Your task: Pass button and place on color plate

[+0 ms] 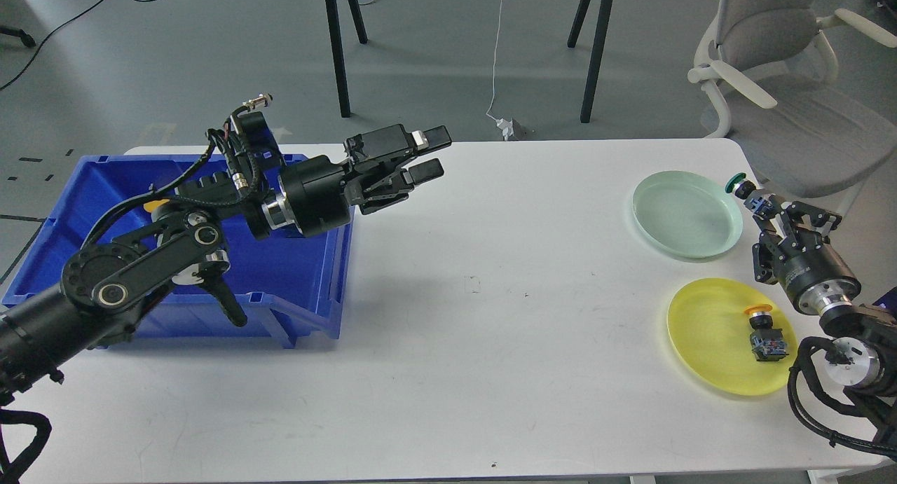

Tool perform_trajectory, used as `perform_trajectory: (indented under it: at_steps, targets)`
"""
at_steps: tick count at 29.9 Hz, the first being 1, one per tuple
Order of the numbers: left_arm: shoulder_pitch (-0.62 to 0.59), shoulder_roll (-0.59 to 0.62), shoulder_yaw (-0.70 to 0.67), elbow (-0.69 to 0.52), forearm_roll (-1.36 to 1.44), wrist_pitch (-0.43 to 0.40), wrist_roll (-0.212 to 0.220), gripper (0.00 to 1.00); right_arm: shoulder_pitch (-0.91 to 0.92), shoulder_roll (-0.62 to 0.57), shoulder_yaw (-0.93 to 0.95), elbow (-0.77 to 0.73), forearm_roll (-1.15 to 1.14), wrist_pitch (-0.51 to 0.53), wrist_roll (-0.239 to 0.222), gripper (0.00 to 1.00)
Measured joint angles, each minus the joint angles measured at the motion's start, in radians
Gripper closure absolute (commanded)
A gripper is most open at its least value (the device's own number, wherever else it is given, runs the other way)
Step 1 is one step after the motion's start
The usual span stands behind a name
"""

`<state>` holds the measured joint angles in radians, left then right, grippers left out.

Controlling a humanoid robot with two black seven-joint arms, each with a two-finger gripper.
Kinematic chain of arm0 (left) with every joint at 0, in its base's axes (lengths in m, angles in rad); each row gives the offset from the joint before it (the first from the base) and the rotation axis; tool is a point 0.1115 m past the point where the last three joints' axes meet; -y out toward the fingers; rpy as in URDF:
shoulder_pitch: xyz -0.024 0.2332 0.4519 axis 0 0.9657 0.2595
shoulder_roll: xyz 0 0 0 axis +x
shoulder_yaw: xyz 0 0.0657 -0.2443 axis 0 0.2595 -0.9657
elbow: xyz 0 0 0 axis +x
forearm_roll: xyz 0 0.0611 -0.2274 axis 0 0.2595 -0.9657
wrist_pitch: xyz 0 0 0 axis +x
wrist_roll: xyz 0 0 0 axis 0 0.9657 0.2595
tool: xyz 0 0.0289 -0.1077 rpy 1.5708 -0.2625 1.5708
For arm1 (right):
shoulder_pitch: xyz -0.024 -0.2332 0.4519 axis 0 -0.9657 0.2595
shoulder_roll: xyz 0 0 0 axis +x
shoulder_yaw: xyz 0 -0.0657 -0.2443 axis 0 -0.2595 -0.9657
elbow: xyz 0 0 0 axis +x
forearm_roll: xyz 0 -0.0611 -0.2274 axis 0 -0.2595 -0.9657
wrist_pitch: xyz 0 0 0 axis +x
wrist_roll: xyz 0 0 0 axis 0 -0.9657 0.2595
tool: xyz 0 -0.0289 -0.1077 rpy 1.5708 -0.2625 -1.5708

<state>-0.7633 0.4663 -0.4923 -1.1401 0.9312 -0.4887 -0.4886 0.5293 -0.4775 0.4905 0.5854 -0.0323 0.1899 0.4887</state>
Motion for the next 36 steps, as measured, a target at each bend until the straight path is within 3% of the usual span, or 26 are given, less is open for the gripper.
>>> perform_trajectory:
  at_steps: [9, 13, 23, 31, 36]
  targets:
    - [0.0, -0.001, -0.001, 0.006, -0.001, 0.0, 0.0, 0.21, 0.074, 0.067, -0.113, -0.044, 0.0, -0.088, 0.0, 0.72]
    - [0.0, -0.001, -0.001, 0.007, -0.001, 0.0, 0.0, 0.21, 0.079, 0.086, -0.118, -0.049, 0.0, -0.097, 0.0, 0.63]
    - [0.0, -0.001, -0.002, 0.007, -0.002, 0.0, 0.0, 0.2, 0.079, 0.102, -0.12, -0.049, 0.0, -0.096, 0.0, 0.56]
    - [-0.001, -0.001, -0.002, 0.007, -0.002, 0.0, 0.0, 0.2, 0.068, 0.105, -0.12, -0.05, 0.001, -0.091, 0.0, 0.36]
    - [-0.001, -0.001, -0.002, 0.007, -0.002, 0.0, 0.0, 0.2, 0.066, 0.106, -0.107, -0.034, 0.006, -0.083, 0.0, 0.11]
